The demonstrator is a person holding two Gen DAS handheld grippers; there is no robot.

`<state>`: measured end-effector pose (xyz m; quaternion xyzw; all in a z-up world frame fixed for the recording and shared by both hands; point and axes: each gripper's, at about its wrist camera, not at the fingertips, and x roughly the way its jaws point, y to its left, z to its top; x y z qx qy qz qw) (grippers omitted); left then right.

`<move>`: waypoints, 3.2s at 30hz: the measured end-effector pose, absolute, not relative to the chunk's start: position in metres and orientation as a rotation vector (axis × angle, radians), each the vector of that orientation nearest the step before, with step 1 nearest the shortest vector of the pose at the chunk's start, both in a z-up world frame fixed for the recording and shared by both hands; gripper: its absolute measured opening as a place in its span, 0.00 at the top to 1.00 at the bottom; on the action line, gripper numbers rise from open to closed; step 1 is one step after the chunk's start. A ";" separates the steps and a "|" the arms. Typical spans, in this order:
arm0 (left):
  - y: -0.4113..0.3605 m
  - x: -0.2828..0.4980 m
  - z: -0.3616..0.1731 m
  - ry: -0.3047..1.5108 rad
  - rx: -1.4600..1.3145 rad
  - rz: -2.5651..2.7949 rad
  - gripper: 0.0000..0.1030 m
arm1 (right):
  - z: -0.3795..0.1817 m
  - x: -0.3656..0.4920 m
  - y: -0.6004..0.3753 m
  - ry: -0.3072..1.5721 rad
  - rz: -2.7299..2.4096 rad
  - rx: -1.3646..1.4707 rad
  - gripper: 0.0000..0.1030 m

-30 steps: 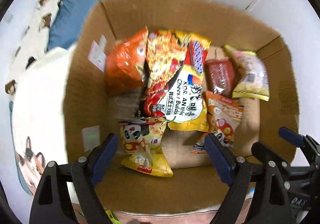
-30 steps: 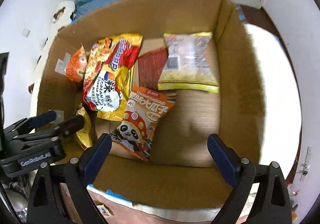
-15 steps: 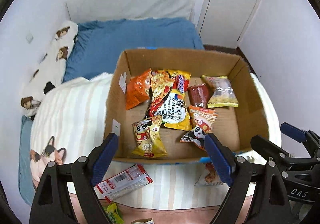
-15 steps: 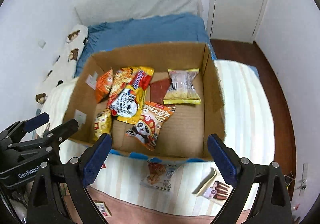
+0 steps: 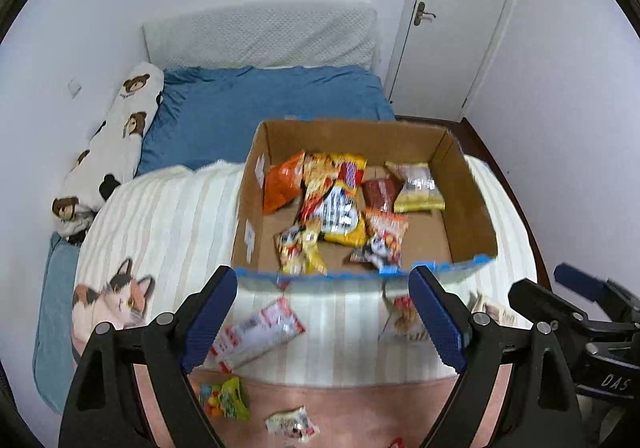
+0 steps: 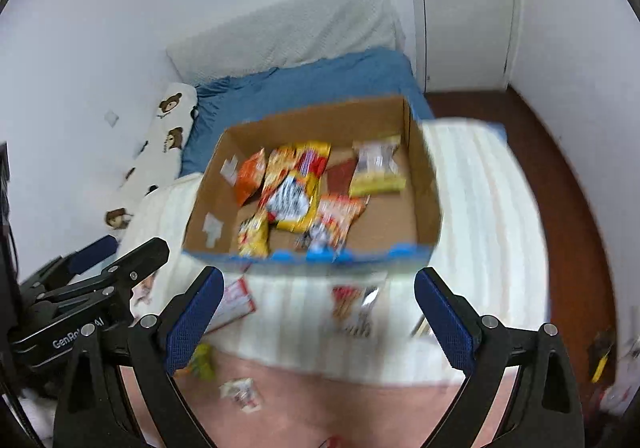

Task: Organize snacks
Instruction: 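Grasp the red-white sauce packet with the left tool while the right grasps the oat cookie pack, then carry both packets into the cardboard box and open both tools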

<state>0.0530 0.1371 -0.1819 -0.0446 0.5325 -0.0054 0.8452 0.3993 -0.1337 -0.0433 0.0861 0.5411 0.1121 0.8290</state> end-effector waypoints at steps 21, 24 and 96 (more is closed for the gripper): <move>0.195 -0.012 -0.339 1.446 0.087 0.139 0.15 | -0.234 0.388 -0.133 1.493 0.152 0.338 0.05; 0.186 0.013 -0.358 1.466 0.204 0.079 0.15 | -0.248 0.412 -0.124 1.479 0.115 0.318 0.05; 0.105 -0.013 -0.296 1.519 -0.237 -0.183 0.55 | -0.203 0.326 -0.102 1.499 0.279 0.306 0.52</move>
